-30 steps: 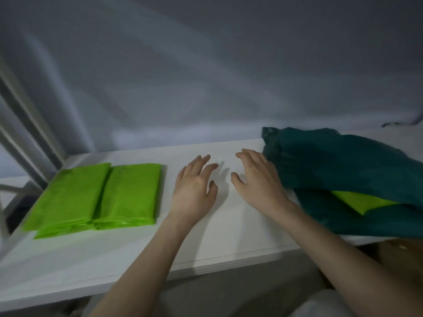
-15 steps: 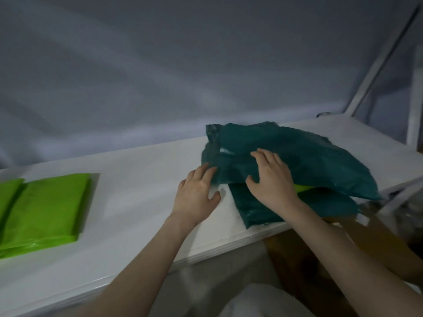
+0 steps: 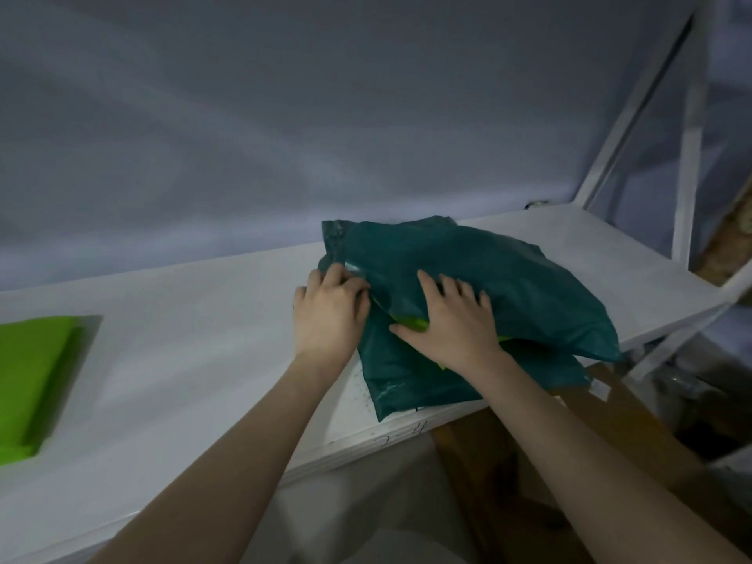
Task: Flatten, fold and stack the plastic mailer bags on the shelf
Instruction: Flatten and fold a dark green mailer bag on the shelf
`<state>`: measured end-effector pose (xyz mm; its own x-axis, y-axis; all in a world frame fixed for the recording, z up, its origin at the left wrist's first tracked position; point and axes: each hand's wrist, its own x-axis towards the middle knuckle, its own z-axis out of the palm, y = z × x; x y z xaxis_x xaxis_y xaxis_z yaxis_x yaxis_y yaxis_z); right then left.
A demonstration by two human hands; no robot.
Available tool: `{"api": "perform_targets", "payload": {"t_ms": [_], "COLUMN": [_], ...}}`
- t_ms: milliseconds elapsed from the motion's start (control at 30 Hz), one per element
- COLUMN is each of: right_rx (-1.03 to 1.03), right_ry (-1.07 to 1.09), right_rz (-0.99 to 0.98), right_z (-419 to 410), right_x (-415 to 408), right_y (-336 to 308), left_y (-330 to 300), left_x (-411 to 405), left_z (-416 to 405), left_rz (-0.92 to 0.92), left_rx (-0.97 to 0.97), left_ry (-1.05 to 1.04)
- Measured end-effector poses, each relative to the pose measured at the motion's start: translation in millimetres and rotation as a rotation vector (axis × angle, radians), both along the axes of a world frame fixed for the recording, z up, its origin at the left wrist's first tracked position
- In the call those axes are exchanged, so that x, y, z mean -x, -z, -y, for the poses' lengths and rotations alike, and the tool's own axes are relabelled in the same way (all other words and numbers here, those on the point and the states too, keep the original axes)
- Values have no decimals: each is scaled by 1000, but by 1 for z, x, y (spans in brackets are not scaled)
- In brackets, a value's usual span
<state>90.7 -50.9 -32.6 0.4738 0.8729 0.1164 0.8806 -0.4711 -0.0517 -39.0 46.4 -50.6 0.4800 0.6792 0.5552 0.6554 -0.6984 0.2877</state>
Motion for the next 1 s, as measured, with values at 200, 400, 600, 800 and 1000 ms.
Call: {"api": "perform_targets", "payload": {"t_ms": [200, 400, 600, 800, 1000], "right_rx": [-247, -501, -729, -916, -948], "right_ry": [82, 118, 71, 22, -45], "right_rz": [35, 51, -64, -445, -872], "right_z": [-6, 2, 19, 32, 33], "right_x": [-7, -22, -19, 8, 45], "right_y": [-14, -49, -93, -131, -156], "left_y": [-38, -48, -43, -77, -101], "left_x": [-9, 2, 6, 3, 9], "left_z": [4, 27, 50, 85, 87], "left_rz": [282, 553, 395, 214, 414], "left_rx": [-100, -56, 673, 1010, 909], "left_ry": [170, 85, 367, 650, 675]}}
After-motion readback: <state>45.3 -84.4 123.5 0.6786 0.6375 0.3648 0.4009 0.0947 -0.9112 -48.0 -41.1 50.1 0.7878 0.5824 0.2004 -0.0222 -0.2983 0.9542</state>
